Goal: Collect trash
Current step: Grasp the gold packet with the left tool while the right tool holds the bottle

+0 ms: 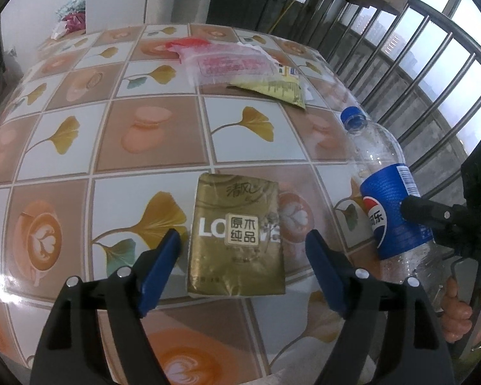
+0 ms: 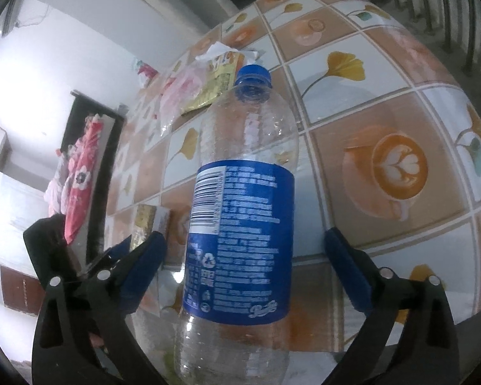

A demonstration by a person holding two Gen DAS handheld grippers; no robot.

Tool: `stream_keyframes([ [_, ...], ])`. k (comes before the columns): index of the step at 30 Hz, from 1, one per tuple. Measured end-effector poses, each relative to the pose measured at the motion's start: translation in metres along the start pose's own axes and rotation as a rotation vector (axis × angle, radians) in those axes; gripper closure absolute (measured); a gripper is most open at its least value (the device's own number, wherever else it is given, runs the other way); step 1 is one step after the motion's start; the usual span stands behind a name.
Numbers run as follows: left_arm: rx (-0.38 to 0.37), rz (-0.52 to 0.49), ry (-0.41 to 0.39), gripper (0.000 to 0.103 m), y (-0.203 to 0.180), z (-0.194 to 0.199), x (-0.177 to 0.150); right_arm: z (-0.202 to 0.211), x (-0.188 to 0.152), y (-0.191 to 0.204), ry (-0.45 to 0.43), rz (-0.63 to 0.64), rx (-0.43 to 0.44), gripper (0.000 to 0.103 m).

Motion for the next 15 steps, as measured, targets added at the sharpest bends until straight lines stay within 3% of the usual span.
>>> stream_keyframes([
  [15,-0.016,0.024,-0.006,0.025,0.0029,0.0014,0.0005,0.0075,-0.0034,-0.0078,-0.035,-0.009,0.022,0.008],
])
Point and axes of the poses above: each gripper's, at about its wrist camera, not at the fingertips, and z roughly against the way its jaws point, y to its left, x to its top, the point moved 2 cm from there along -z, roughly the way its jaws point, and after that the axes turned 8 degrees about -y, right-handed, at the moved point
